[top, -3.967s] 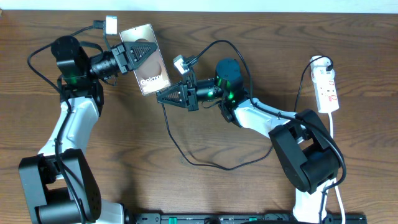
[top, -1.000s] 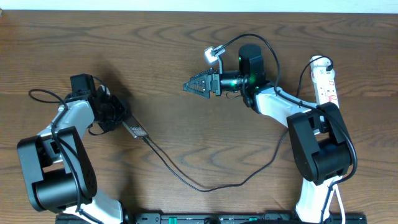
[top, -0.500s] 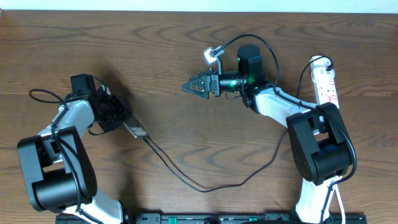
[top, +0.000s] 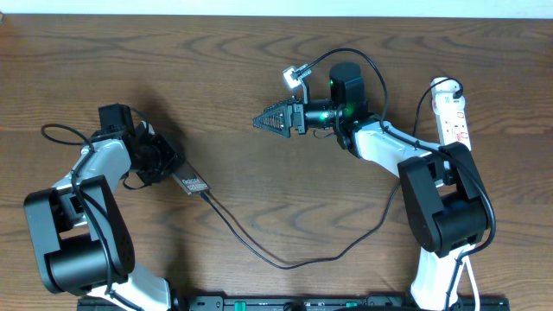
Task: Plug charger to phone and switch on socket
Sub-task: 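Lower the cabled phone onto the table with the left gripper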
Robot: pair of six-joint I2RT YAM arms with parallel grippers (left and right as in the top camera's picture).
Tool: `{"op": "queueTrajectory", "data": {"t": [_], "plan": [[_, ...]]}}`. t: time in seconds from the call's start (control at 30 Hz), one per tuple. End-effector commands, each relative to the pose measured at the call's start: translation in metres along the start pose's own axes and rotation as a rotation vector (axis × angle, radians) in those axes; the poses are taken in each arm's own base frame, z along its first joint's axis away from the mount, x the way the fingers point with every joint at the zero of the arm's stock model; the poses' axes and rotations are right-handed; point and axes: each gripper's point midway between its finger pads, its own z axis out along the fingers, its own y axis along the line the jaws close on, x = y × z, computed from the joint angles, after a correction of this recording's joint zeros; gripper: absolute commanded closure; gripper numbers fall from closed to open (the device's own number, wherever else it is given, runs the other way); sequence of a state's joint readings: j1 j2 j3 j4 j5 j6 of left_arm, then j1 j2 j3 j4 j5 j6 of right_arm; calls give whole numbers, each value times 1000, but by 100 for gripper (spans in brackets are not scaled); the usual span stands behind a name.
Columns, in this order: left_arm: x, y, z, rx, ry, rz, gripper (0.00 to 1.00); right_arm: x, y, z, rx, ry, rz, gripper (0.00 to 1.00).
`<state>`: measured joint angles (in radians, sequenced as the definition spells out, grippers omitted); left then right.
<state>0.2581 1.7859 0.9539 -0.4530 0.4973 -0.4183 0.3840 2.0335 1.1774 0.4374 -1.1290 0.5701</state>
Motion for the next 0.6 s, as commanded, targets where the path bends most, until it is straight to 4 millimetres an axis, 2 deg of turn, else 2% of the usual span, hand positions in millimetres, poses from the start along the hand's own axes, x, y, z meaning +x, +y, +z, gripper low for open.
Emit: {"op": "queueTrajectory", "data": {"t": [0.0,0.03,0.13,0.27,0.43,0.57], "plan": [[8,4,3,-9,33,-7,84,-7,10,0,-10,-5,-50,1],[8,4,3,-10,36,-9,83,-7,10,0,-10,-5,-50,1],[12,6,3,-17,48,-15,68,-7,10,0,-10,-5,-51,1],[17,8,3,-28,68,-26,62,-7,10,0,-10,-4,-52,1],[21,10,2,-36,83,-34,49,-6,10,0,-9,-3,-50,1],[23,15,2,-62,91,-42,48,-6,10,0,-9,-3,-50,1]]}}
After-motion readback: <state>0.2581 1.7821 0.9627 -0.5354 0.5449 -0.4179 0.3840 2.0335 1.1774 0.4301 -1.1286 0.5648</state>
